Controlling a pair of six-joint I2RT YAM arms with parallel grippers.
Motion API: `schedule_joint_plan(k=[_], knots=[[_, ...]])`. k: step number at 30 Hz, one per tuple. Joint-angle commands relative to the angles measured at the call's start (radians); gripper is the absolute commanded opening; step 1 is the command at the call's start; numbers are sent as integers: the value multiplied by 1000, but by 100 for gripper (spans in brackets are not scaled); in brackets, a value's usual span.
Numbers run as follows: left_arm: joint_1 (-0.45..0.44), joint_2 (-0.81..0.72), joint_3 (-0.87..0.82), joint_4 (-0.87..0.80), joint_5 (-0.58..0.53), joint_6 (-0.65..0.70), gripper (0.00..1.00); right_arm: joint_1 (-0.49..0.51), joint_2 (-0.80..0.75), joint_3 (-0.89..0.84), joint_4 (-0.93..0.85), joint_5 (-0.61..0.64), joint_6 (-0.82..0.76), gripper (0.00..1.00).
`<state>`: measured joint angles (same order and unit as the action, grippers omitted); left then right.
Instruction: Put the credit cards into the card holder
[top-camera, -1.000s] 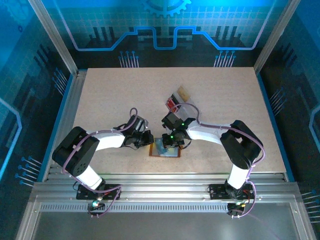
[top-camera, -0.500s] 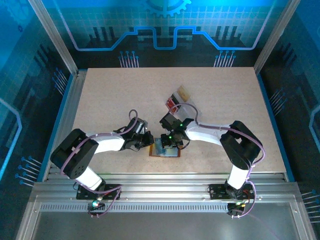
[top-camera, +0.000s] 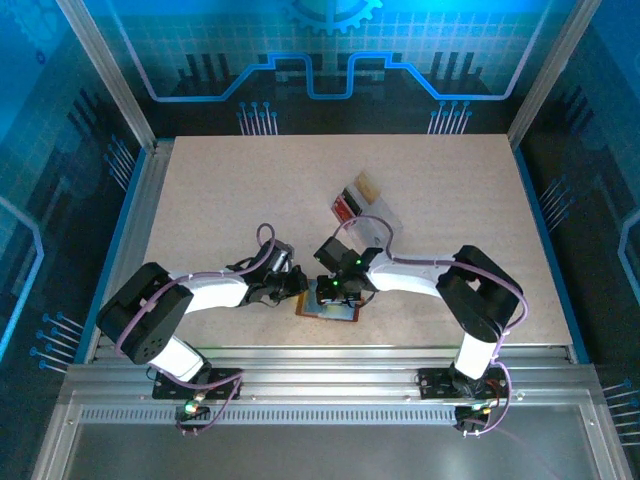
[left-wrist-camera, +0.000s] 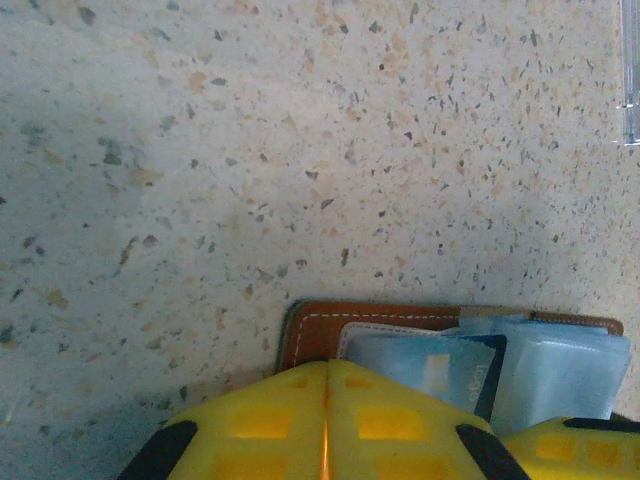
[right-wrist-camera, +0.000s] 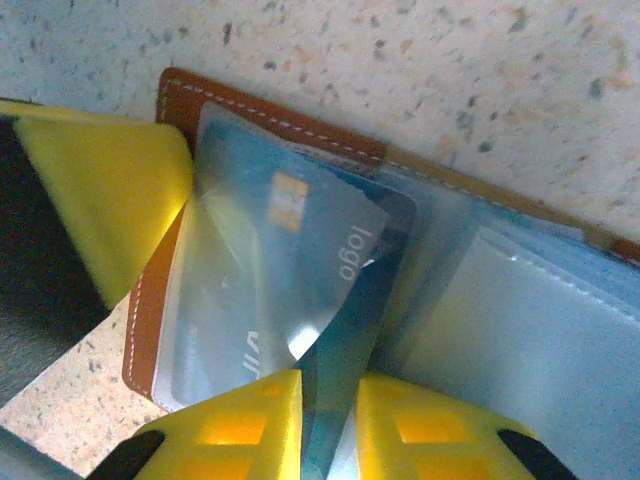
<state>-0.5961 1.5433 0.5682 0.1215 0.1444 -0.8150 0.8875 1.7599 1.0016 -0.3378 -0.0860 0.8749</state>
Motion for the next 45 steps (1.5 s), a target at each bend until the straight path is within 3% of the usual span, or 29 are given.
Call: schedule_joint_plan(k=[1,13,20,31,36,42,45], knots=[[-47,26,-50,-178,75,-23,8,20,-1,-8,104,-48,2,26],[-44,25,-26,-198,98,-32,9,3,-71,61,-151,72,-159,42],[-37,2,1,-232,127,-38,12,-25,-125,68,-248,139,-226,45],[-36,-72,72,-339,139,-18,15,-3,-149,83,-385,221,-264,23],[-36,-93,107,-384,149,36,20,35,-199,30,-363,171,-237,22],[-37,-208,115,-486,90,69,21,47,-119,17,-335,123,-190,14],[-37,-265,101,-508,119,72,23,52,-92,13,-331,114,-167,14]])
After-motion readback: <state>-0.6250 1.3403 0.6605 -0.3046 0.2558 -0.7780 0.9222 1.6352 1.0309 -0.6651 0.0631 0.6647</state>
